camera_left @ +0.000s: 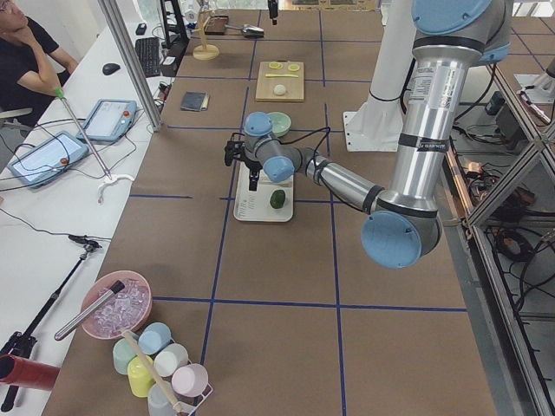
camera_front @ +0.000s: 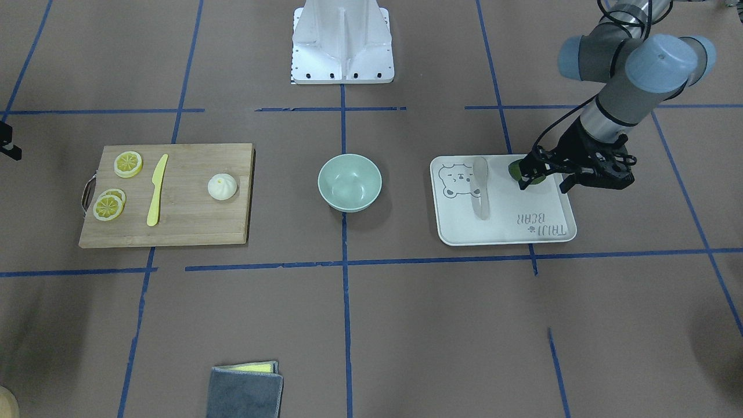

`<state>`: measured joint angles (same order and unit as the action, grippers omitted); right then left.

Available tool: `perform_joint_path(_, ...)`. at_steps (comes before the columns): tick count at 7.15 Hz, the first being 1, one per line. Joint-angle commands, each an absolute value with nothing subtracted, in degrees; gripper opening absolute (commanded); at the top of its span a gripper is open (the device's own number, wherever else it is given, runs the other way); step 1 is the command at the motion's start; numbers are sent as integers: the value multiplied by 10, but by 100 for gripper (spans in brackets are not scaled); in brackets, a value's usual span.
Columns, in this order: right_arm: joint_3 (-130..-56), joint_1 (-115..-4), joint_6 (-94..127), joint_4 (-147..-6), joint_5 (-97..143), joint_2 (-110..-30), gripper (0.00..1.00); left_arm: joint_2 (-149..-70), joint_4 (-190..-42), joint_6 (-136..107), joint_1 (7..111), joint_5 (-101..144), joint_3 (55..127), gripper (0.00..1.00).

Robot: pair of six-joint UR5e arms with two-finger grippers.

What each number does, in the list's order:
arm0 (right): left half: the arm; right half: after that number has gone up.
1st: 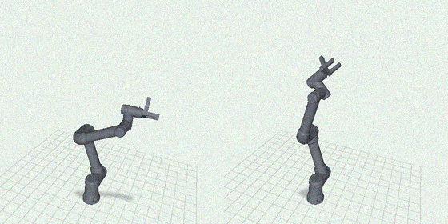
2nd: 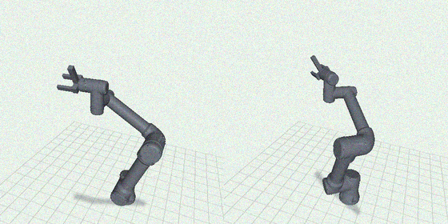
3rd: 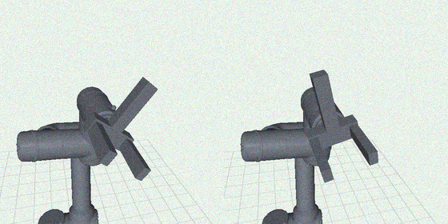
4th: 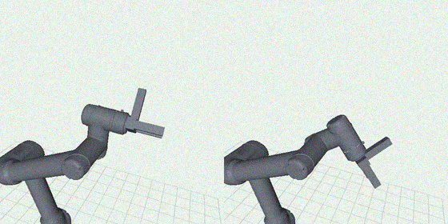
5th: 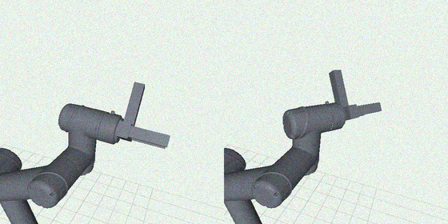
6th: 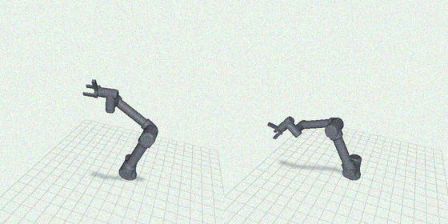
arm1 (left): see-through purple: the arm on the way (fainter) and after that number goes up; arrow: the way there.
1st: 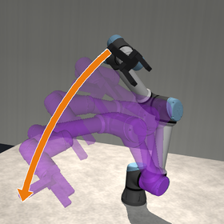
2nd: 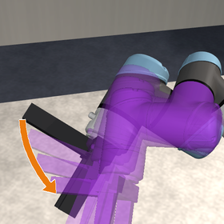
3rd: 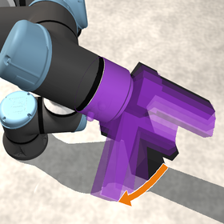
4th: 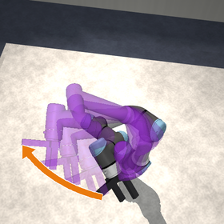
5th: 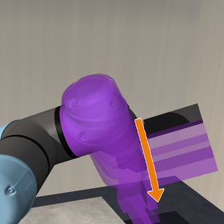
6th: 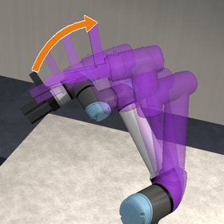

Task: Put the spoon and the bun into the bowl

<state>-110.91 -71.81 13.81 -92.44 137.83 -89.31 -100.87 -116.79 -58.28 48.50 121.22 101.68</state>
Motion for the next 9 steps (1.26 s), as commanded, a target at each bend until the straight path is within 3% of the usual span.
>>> perform_joint_path(1, -1108, -701, 168, -901, 1377, -893, 100, -1033, -1165, -591, 432, 1154, 993, 100)
perform_joint_path(4, -1108, -691, 168, -901, 1377, -893, 100, -1057, -1165, -591, 390, 1135, 964, 97)
perform_joint_path(6, -1107, -688, 168, -901, 1376, -893, 100, -1058, -1165, -590, 376, 1134, 957, 90)
perform_joint_path(7, -1107, -686, 168, -901, 1375, -893, 100, -1057, -1165, -590, 375, 1134, 957, 81)
perform_joint_path(9, -1107, -686, 168, -901, 1375, -893, 100, -1056, -1165, -589, 375, 1134, 957, 17)
